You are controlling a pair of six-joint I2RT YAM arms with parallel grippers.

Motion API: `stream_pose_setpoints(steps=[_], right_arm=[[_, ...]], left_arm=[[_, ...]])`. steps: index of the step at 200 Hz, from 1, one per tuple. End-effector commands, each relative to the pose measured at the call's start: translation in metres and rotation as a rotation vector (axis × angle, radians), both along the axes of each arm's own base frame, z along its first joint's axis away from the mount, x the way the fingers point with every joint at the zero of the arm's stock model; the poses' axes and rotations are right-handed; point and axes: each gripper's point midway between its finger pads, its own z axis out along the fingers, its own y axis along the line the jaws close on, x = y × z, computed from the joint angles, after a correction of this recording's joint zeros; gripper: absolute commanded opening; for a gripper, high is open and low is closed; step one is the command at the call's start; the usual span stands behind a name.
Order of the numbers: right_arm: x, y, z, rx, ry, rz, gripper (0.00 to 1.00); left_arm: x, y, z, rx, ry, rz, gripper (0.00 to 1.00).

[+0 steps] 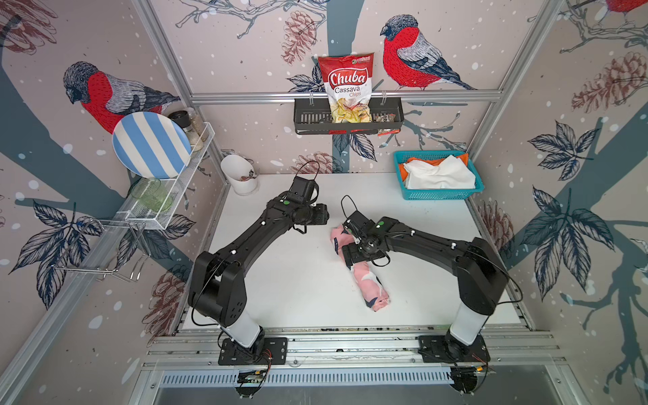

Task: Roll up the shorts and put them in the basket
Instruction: Pick up the shorts from the center of the board.

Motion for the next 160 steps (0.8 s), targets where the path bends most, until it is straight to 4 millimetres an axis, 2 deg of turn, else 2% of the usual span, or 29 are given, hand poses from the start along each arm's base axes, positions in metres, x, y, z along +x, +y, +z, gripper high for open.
stream_pose_setpoints(steps=[1, 40, 54, 72, 92, 104, 116, 138, 160], right_arm=[[-0.002, -0.005, -0.017, -0.065, 0.065, 0.036, 0.95], [-0.004, -0.005, -0.050, -0.134, 0.134, 0.045, 0.94], [-0.005, -0.006, -0.058, -0.145, 0.153, 0.044, 0.90], [-0.008, -0.008, -0.067, -0.153, 0.179, 0.045, 0.79], [-0.012, -0.007, -0.070, -0.146, 0.205, 0.049, 0.66], [-0.014, -0.006, -0.070, -0.140, 0.214, 0.049, 0.63], [-0.015, -0.005, -0.070, -0.134, 0.219, 0.052, 0.53], [-0.015, -0.001, -0.069, -0.098, 0.229, 0.044, 0.44], [-0.013, 0.010, -0.061, 0.011, 0.244, 0.028, 0.41]], left_arm=[[-0.008, 0.020, -0.008, 0.061, 0.002, -0.021, 0.57], [-0.013, 0.041, -0.018, 0.110, 0.004, -0.026, 0.57], [-0.016, 0.044, -0.022, 0.111, 0.006, -0.025, 0.57], [-0.021, 0.047, -0.029, 0.104, 0.018, -0.026, 0.57], [-0.025, 0.050, -0.032, 0.107, 0.018, -0.029, 0.57], [-0.025, 0.051, -0.032, 0.105, 0.019, -0.026, 0.57], [-0.024, 0.052, -0.031, 0.096, 0.019, -0.026, 0.57], [-0.023, 0.056, -0.030, 0.085, 0.018, -0.018, 0.57], [-0.024, 0.058, -0.029, 0.083, 0.013, -0.013, 0.57]])
